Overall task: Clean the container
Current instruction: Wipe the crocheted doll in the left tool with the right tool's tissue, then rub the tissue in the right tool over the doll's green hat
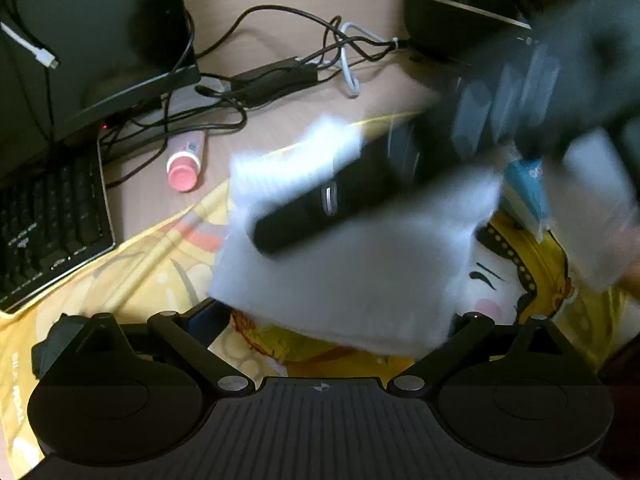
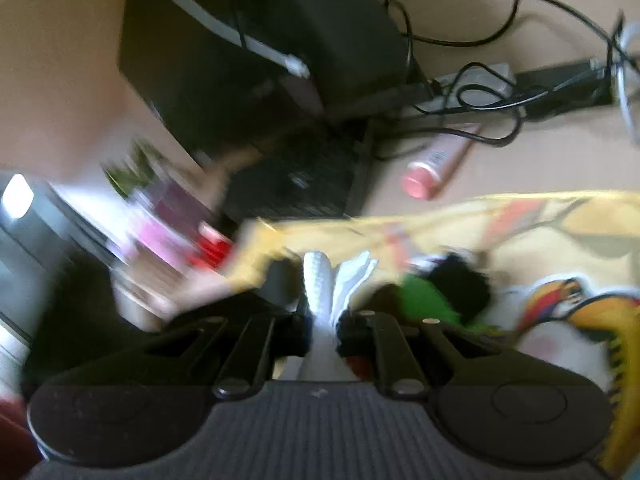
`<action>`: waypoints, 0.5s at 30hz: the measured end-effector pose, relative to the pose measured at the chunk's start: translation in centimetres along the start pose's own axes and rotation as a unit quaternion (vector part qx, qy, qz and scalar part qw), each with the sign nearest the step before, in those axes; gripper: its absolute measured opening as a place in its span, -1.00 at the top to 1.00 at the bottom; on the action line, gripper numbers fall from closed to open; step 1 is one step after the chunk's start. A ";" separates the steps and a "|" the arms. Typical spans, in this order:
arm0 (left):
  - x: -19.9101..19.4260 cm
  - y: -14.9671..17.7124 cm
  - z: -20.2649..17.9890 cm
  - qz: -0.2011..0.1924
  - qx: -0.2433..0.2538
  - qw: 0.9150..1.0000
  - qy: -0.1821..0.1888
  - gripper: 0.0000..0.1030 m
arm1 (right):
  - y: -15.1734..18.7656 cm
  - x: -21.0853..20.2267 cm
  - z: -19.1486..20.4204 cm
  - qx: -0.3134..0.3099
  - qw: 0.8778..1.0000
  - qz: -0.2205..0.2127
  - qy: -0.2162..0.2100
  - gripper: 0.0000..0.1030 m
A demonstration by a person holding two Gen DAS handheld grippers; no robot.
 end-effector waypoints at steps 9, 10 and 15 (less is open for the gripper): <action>1.0 0.6 0.4 0.022 -0.038 0.999 0.016 -0.94 | -0.7 0.2 -3.3 -0.029 0.996 -0.023 0.075 0.77; 1.0 0.6 0.4 0.022 -0.039 0.999 0.017 -0.94 | -0.8 0.4 -4.1 -0.022 0.996 -0.021 0.084 0.77; 1.3 0.8 0.8 0.028 -0.066 0.997 0.024 -0.94 | -0.7 -0.2 -5.9 -0.053 0.986 -0.023 0.156 0.77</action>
Point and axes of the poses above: each gripper's, at about its wrist camera, not at the fingertips, and x roughly the way its jaws point, z to its left, y to its underside, the point moved 6 cm from there along x, roughly the way its jaws point, and after that the axes turned 2 degrees about -z, right-handed, at the moved point
